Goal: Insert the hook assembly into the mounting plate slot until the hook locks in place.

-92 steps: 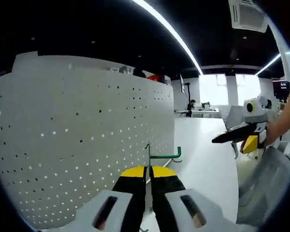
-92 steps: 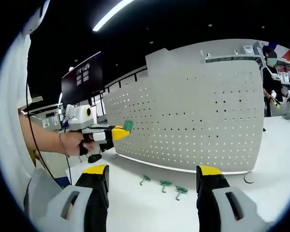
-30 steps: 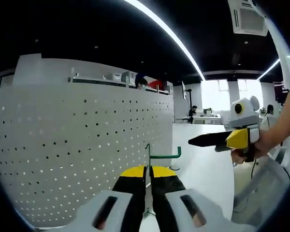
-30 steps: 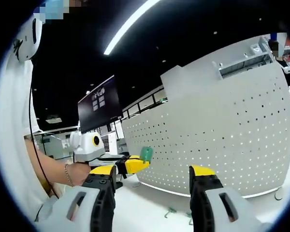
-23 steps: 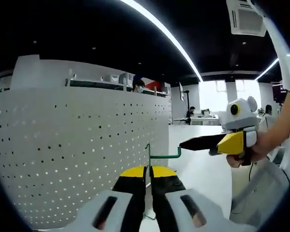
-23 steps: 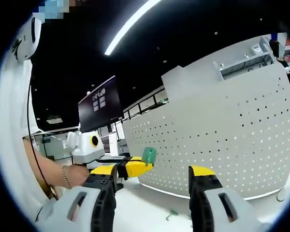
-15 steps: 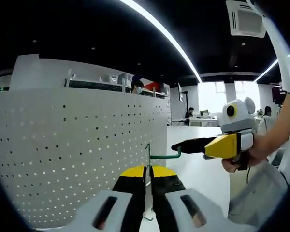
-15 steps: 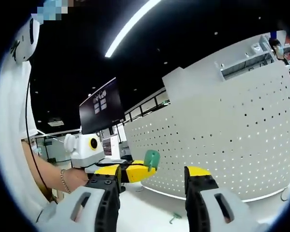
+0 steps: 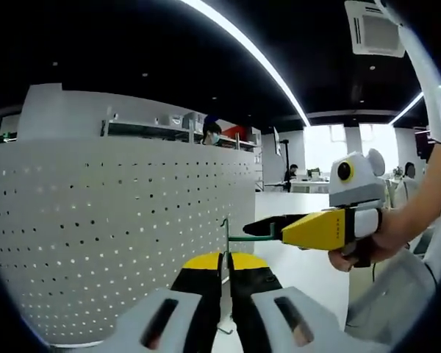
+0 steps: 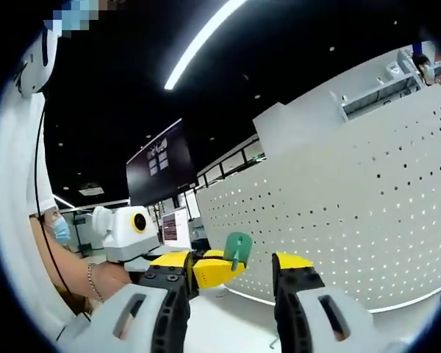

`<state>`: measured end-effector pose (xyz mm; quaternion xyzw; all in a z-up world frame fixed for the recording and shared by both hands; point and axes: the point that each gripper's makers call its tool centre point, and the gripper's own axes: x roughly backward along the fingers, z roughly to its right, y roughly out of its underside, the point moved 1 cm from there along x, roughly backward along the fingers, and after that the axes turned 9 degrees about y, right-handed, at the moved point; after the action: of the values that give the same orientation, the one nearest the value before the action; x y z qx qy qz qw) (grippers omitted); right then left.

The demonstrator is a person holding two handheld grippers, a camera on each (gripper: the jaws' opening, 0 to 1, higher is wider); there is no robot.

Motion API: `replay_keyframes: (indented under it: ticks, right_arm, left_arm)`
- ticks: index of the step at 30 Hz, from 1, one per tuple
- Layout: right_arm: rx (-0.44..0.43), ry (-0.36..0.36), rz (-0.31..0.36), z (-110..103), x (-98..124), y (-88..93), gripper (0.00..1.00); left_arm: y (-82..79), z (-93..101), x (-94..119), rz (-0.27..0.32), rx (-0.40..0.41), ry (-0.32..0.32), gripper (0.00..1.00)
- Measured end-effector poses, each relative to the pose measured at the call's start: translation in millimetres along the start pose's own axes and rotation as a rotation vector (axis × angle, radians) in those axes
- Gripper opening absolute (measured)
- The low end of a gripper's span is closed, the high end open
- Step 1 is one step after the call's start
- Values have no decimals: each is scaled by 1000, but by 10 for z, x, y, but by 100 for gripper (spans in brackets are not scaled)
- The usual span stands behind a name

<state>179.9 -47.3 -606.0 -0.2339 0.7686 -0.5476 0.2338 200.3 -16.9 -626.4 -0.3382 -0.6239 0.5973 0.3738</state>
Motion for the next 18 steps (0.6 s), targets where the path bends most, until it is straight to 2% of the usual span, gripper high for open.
replay_keyframes:
  ticks: [14, 18]
  right_arm:
    - [-7, -9, -3, -62, -54, 15, 29]
    - [-9, -12, -6, -76, -72, 28, 23]
  left_arm:
    - [-36, 24, 12, 12, -2, -3, 2]
    - [-49, 38, 19, 14, -4, -4, 2]
